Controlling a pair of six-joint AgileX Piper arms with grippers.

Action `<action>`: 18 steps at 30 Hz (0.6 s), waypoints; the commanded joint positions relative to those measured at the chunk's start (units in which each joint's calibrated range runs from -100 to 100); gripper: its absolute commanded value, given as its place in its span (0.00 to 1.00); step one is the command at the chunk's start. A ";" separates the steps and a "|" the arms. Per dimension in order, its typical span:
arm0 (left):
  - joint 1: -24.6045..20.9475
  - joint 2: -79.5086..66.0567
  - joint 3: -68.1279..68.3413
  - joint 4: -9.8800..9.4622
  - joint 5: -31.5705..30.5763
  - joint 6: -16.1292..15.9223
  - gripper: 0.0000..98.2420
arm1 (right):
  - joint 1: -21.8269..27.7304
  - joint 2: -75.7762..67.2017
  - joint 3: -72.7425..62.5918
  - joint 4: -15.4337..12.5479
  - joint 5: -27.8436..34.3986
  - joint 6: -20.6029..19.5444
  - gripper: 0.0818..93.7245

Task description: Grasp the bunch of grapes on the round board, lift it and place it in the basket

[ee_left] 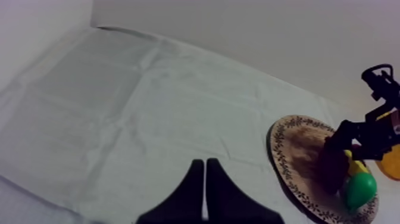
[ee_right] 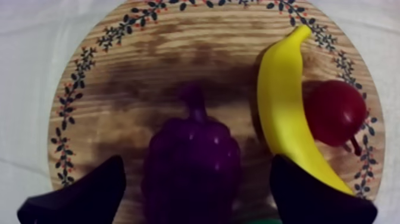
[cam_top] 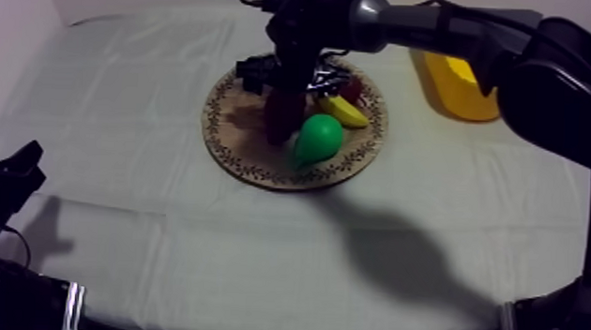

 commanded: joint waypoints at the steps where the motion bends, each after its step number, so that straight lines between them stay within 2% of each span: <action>1: -0.02 0.00 0.03 0.02 0.00 0.00 0.00 | 0.02 0.37 -0.42 -0.12 0.14 0.06 0.78; 13: -0.02 0.00 0.03 0.02 0.00 0.00 0.00 | -0.32 2.69 -1.73 -0.82 0.40 1.21 0.76; 18: -0.02 0.00 0.03 0.02 0.00 0.00 0.00 | -0.48 3.04 -1.96 -1.69 0.86 2.45 0.67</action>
